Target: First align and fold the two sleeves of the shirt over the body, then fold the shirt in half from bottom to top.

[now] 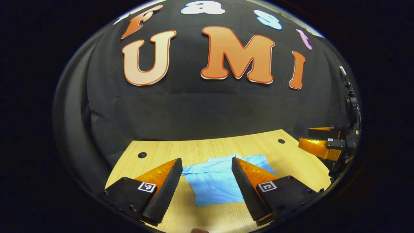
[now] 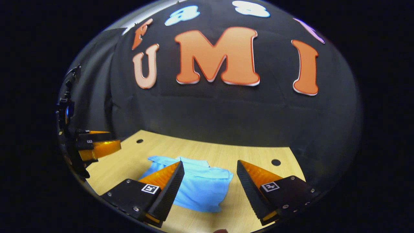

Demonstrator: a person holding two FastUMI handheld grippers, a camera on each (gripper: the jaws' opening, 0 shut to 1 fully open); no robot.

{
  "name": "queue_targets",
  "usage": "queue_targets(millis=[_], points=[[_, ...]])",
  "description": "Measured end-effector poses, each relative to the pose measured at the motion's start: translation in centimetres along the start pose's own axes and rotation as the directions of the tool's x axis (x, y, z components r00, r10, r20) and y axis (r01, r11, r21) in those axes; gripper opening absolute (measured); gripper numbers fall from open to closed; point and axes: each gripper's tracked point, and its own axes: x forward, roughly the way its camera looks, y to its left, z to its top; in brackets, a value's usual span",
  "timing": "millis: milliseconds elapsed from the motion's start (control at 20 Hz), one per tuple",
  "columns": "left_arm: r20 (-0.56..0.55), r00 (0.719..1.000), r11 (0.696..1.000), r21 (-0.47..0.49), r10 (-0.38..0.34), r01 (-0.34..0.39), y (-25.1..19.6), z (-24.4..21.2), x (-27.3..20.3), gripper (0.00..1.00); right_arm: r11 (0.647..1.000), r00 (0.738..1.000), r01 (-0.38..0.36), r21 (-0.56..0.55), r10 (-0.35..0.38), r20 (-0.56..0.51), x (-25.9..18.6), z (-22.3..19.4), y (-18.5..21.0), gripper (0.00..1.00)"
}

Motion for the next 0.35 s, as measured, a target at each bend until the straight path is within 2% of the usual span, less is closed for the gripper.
queue_targets(millis=[150,350], points=[[0.083,0.996,1.000,0.005,0.014,-0.014,-1.0,0.9,-4.3,0.98,1.000,0.998,0.008,-0.020,-0.007,0.061,-4.8,0.6,0.7,0.98],[0.147,0.988,0.999,-0.016,0.035,-0.033,-1.2,1.9,-8.7,0.98,0.999,0.991,0.014,-0.052,-0.007,0.132,-9.0,0.9,1.8,0.99]])
